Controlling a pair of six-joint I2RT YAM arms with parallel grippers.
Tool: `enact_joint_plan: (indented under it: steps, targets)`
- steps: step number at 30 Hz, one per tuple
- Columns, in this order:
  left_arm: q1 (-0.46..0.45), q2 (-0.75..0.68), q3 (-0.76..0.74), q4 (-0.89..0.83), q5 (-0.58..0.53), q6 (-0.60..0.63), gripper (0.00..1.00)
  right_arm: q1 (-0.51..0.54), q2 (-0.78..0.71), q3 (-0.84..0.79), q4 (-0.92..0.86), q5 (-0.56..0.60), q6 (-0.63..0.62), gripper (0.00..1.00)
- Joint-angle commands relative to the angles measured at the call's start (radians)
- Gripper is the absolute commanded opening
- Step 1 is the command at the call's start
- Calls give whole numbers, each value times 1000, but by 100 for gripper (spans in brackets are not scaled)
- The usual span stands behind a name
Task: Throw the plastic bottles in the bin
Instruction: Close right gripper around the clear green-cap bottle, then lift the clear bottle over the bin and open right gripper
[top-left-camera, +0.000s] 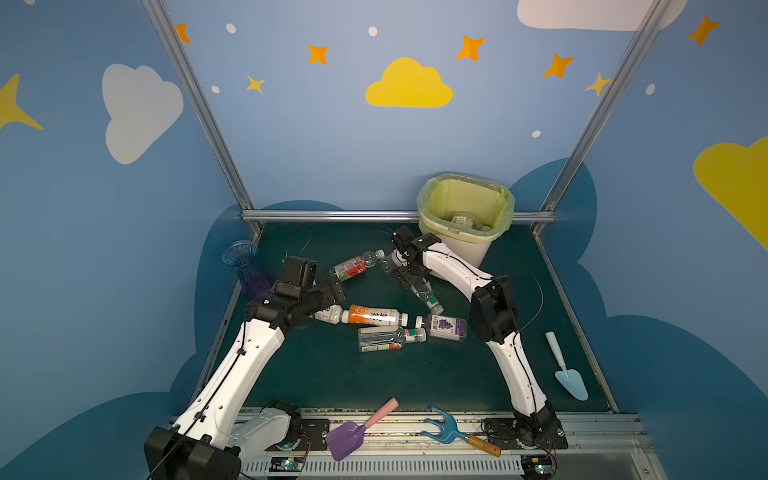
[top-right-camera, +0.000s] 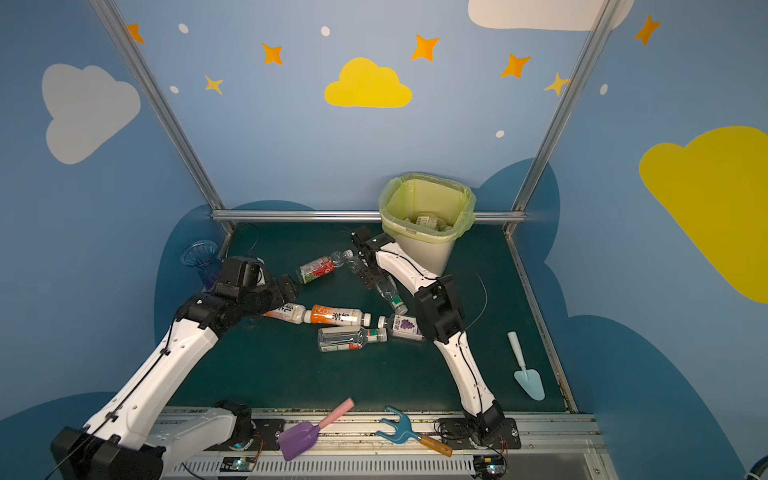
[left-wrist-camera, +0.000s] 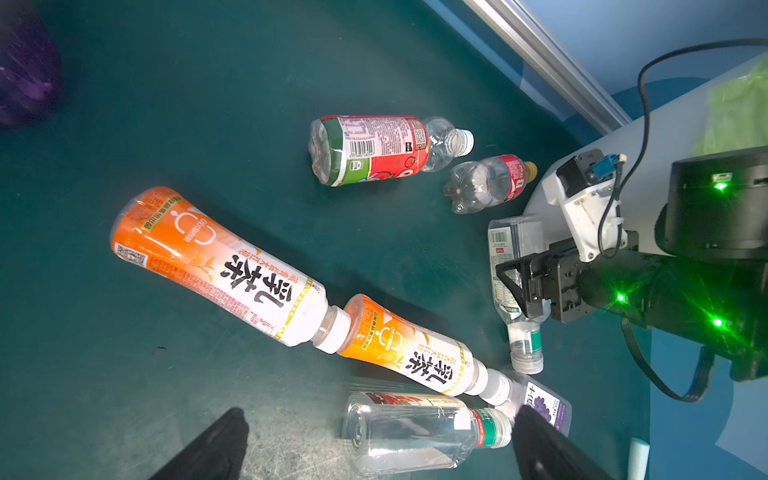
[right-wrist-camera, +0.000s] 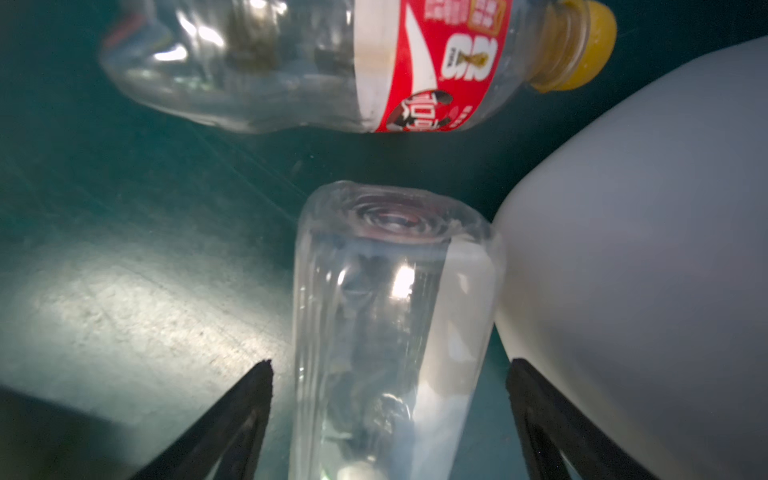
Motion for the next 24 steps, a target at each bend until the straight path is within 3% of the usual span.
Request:
enact_joint_plan:
  steps: [1, 15, 24]
  targets:
    - [6, -24, -11, -23, -14, 4, 100, -7, 23, 32, -26, -40, 14, 86]
    - [10, -41, -14, -40, -16, 4, 100, -4, 17, 45, -44, -141, 33, 55]
    - [12, -45, -16, -38, -11, 4, 100, 32, -119, 39, -23, -182, 27, 48]
